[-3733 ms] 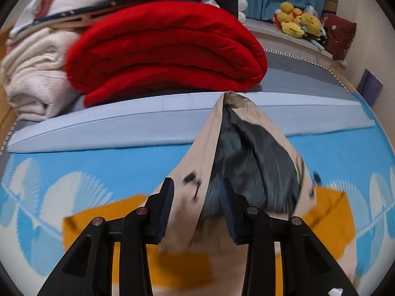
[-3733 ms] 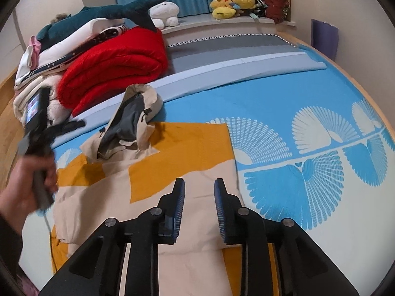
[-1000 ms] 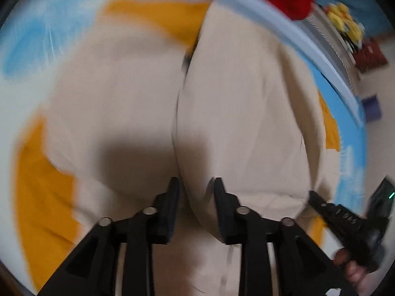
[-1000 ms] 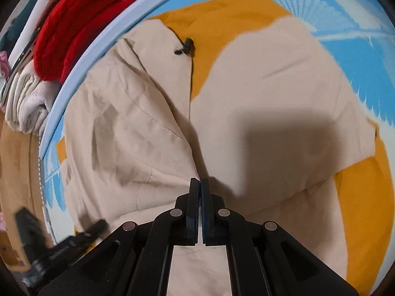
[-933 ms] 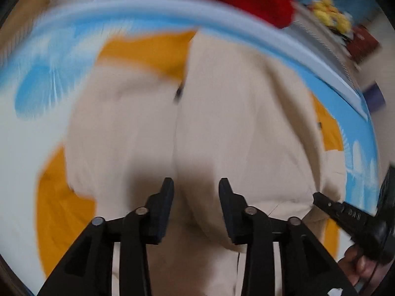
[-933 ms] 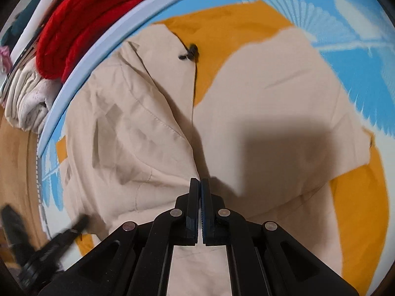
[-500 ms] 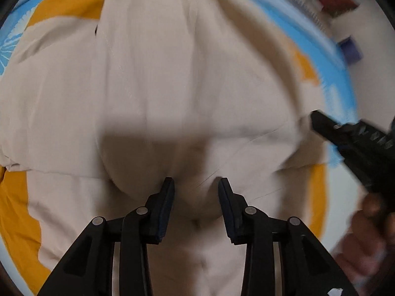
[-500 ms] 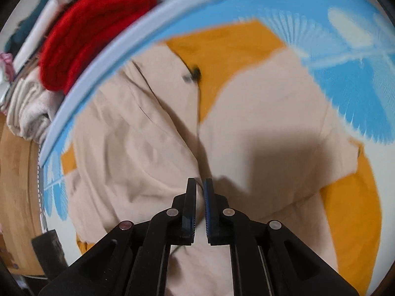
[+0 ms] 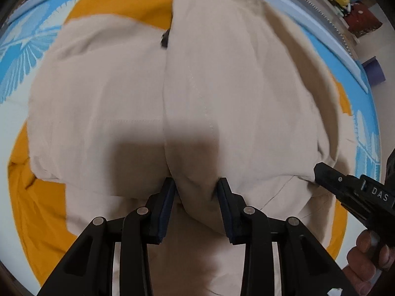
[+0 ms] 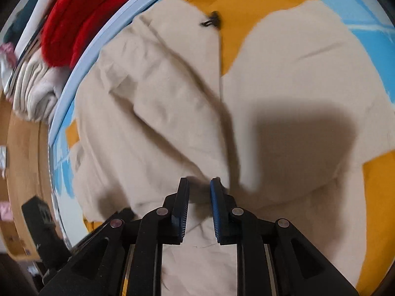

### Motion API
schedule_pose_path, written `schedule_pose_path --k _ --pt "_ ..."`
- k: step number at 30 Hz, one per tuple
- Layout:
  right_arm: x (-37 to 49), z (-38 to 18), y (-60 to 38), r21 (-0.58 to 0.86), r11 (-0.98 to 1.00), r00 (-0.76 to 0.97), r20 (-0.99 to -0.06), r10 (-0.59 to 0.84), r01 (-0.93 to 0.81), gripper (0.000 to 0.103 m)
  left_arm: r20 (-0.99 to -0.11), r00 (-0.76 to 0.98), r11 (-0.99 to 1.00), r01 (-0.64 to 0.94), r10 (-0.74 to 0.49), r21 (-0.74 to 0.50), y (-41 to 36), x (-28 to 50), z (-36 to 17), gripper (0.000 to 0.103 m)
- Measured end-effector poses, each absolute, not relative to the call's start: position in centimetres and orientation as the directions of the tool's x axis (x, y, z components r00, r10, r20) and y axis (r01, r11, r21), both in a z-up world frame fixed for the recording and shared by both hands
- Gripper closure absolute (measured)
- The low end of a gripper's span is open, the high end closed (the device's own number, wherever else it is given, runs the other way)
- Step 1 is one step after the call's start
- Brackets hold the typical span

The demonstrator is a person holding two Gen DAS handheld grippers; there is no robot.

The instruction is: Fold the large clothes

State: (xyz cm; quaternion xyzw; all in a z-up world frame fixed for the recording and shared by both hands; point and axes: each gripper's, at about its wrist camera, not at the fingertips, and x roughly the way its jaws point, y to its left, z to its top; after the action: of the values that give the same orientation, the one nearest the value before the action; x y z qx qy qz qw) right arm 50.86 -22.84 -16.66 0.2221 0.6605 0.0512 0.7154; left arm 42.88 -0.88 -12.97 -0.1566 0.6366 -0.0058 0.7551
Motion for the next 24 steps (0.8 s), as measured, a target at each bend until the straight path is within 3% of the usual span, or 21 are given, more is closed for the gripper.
schedule_pose_path --k 3,6,10,14,18,24 --pt "51.0 -14.2 -22.4 0.353 0.922 0.203 -0.926 0.319 0.159 0.084 -0.937 0.248 0.944 -0.156 -0.247 -0.290 -1.3 42.7 -11.1 0.072" --pt "51.2 -12.7 -21.6 0.403 0.911 0.248 -0.894 0.373 0.086 0.084 -0.925 0.235 0.942 -0.084 -0.299 -0.326 -2.7 42.2 -11.1 0.072" --pt "51.3 -14.9 -21.0 0.360 0.926 0.143 -0.928 0.343 0.114 0.084 -0.971 0.084 0.973 -0.032 -0.224 -0.227 -4.1 42.0 -14.0 0.067" --pt "51.2 -16.0 -21.9 0.309 0.936 0.084 -0.951 0.299 0.167 0.083 -0.973 0.104 0.975 -0.070 -0.204 -0.211 -3.6 42.5 -12.9 0.063" --pt "51.2 -11.5 -22.1 0.335 0.938 0.223 -0.924 0.309 0.090 0.083 -0.961 0.241 0.985 -0.068 -0.136 -0.157 -2.2 42.2 -8.9 0.064" --pt "48.8 -2.0 -22.3 0.359 0.930 0.509 -0.788 0.345 -0.074 0.083 -0.877 0.466 0.979 -0.093 -0.118 -0.182 3.1 38.0 -2.7 0.066"
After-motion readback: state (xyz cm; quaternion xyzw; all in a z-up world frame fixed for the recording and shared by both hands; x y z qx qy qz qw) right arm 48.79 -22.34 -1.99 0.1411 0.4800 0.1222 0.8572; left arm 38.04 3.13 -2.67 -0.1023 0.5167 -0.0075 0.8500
